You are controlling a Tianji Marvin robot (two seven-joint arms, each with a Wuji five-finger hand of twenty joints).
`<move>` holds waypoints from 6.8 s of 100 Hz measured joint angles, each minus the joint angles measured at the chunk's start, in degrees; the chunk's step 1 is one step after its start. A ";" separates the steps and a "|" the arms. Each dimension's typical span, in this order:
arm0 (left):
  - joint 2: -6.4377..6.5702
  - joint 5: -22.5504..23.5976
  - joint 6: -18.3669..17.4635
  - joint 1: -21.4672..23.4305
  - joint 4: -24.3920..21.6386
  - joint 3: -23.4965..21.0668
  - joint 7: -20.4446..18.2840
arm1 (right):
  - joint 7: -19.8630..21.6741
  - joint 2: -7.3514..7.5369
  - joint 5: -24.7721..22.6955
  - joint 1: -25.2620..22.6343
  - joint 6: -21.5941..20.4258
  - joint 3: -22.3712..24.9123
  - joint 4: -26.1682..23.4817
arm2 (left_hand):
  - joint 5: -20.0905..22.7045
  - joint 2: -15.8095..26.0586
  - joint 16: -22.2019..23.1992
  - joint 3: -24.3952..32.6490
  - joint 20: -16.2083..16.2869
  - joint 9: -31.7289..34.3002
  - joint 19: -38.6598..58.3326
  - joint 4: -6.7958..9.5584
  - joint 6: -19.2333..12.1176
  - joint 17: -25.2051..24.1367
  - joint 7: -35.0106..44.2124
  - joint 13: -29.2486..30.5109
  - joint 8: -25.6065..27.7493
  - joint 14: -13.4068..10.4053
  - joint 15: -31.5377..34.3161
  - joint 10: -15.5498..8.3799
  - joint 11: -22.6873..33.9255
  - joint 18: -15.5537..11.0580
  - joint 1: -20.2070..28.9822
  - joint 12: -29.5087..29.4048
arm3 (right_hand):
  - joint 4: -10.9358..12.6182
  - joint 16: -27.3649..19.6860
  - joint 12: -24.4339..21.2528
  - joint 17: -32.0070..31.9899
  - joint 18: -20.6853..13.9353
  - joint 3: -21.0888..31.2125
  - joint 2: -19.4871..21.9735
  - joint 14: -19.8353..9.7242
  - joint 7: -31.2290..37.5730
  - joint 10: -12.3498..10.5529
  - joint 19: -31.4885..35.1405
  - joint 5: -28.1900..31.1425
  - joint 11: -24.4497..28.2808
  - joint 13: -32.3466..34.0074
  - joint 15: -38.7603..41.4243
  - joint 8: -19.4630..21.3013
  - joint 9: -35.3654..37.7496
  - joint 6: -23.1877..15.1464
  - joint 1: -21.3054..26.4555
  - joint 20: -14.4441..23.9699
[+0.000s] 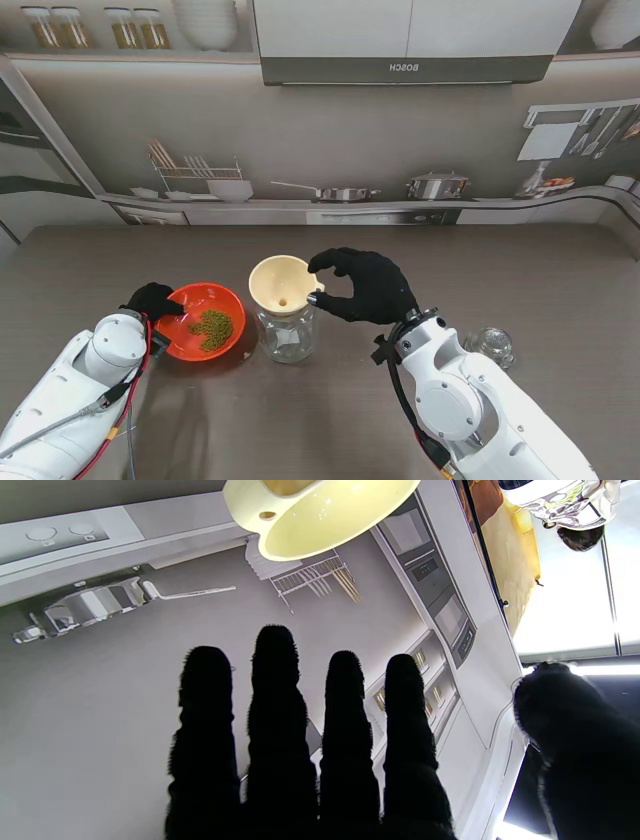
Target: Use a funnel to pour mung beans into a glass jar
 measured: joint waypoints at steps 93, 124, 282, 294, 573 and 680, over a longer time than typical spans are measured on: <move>-1.04 -7.01 -2.19 1.86 -3.67 -5.23 0.97 | -0.41 -0.03 -0.57 0.11 0.03 0.03 0.49 | 0.04 -1.99 -0.03 0.05 0.09 0.00 -1.50 -0.03 0.62 0.01 0.07 0.01 0.00 0.31 -1.40 1.34 -1.62 0.07 0.00 0.01 | 0.00 0.00 0.00 -0.01 0.00 0.00 0.00 0.00 0.00 0.11 0.01 -0.09 0.00 0.00 0.00 -0.56 -0.27 0.02 -0.04 -0.02; -0.72 -6.84 -2.39 3.01 -7.99 -7.76 -0.62 | -1.45 -0.03 -1.70 0.38 0.06 -0.61 1.01 | 0.04 -2.01 -0.03 0.05 0.67 0.00 -1.55 -0.03 0.63 0.01 0.07 0.01 0.00 0.40 -1.43 1.39 -1.80 0.10 0.00 0.01 | 0.00 0.00 0.00 -1.32 0.02 0.04 0.00 0.01 -0.12 0.12 0.01 -1.63 -0.14 -1.95 -0.78 -0.57 -2.38 0.02 -0.69 -0.03; 0.02 -10.97 2.07 -4.36 -17.63 -6.39 -4.02 | -1.48 -0.01 -2.20 0.66 -0.19 -1.38 1.48 | 0.27 -2.02 -0.03 0.05 2.28 0.36 -1.91 -0.03 1.29 0.09 -0.23 0.01 0.04 1.57 -1.44 2.11 -1.93 1.61 0.00 0.01 | 0.00 -0.16 -0.05 -2.07 0.06 0.01 0.01 0.03 -0.84 0.10 -0.05 -3.67 -0.04 -3.41 -1.18 -0.57 -5.13 0.02 -0.69 -0.04; 0.02 -11.25 2.09 -5.55 -17.55 -5.19 -4.03 | -1.55 -0.01 -2.24 0.66 -0.46 -1.46 1.50 | 0.77 -2.03 -0.03 0.05 2.50 0.61 -1.91 -0.03 1.36 0.09 -0.58 0.01 0.04 1.77 -1.45 2.11 -1.93 1.96 0.00 0.01 | 0.00 -0.17 -0.05 -2.09 0.06 0.01 0.01 0.04 -0.70 0.10 -0.10 -4.27 -0.04 -3.41 -1.27 -0.57 -5.16 0.02 -0.69 -0.04; -0.86 17.94 -22.18 -11.84 -14.30 13.73 14.42 | -3.25 -0.07 -3.38 0.69 -1.10 -2.39 2.12 | 2.08 -2.04 -0.69 0.09 2.91 1.48 -2.03 -0.03 1.70 1.13 -1.49 0.08 0.07 2.05 -1.43 2.11 -1.76 2.27 0.00 -0.91 | 0.00 -0.19 -0.07 -2.11 0.07 -0.74 0.01 0.04 -0.70 0.10 -0.18 -5.08 -0.04 -3.41 -1.32 -0.57 -5.17 0.02 -1.36 -0.04; 0.59 36.51 -27.75 -10.55 -15.50 16.15 27.88 | -3.83 -0.09 -3.91 0.74 -0.92 -2.73 2.28 | 2.12 -2.04 -0.79 0.09 2.71 1.50 -2.10 -0.03 0.60 1.49 -1.08 0.11 -0.34 0.89 -1.34 0.90 -1.30 0.96 0.00 -1.57 | 0.00 -0.19 -0.07 -2.12 0.08 -0.74 0.01 0.04 -0.69 0.09 -0.19 -5.09 -0.04 -3.41 -1.32 -0.57 -5.17 0.02 -1.38 -0.04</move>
